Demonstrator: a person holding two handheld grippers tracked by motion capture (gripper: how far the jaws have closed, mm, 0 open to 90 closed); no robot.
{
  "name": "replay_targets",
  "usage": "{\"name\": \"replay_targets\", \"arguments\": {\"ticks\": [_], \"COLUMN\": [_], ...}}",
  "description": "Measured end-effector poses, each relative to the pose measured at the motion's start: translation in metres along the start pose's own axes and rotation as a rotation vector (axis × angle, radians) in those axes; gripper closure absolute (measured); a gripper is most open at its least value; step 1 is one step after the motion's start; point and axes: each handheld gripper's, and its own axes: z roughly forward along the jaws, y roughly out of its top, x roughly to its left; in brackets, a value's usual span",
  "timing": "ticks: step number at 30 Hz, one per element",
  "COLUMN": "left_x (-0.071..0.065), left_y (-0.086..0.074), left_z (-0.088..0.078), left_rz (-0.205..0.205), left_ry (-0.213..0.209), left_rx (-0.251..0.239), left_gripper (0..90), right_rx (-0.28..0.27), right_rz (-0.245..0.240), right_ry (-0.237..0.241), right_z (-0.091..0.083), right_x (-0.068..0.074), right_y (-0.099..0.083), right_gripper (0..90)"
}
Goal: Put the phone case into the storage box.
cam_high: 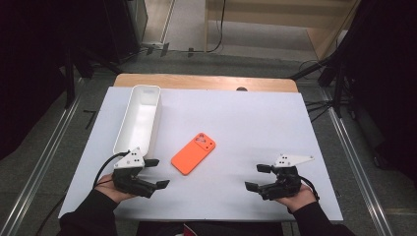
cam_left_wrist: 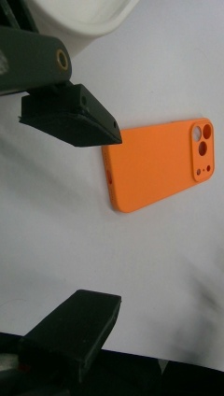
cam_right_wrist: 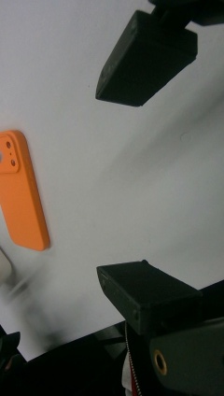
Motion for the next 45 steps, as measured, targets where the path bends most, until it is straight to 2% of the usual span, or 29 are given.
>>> {"name": "replay_targets", "arguments": {"ticks": [22,45], "left_x": [-0.0001,-0.0003], "left_y": [-0.0003,0.0004], "left_z": [-0.0020,-0.0013], "left_rz": [0.000,-0.008], "left_ry": [0.002,-0.003], "left_rx": [-0.005,-0.003], "left_gripper": [18.9,18.9], "right_rx": [0.006,0.019], "right_rz": [-0.008,0.006], "right_ry": [0.004,0.003], "right_z": [0.0023,0.0029], "right_x": [0.0000,-0.0003], "right_y": [0.0001,-0.0002], "right_gripper": [13.2,13.2]}}
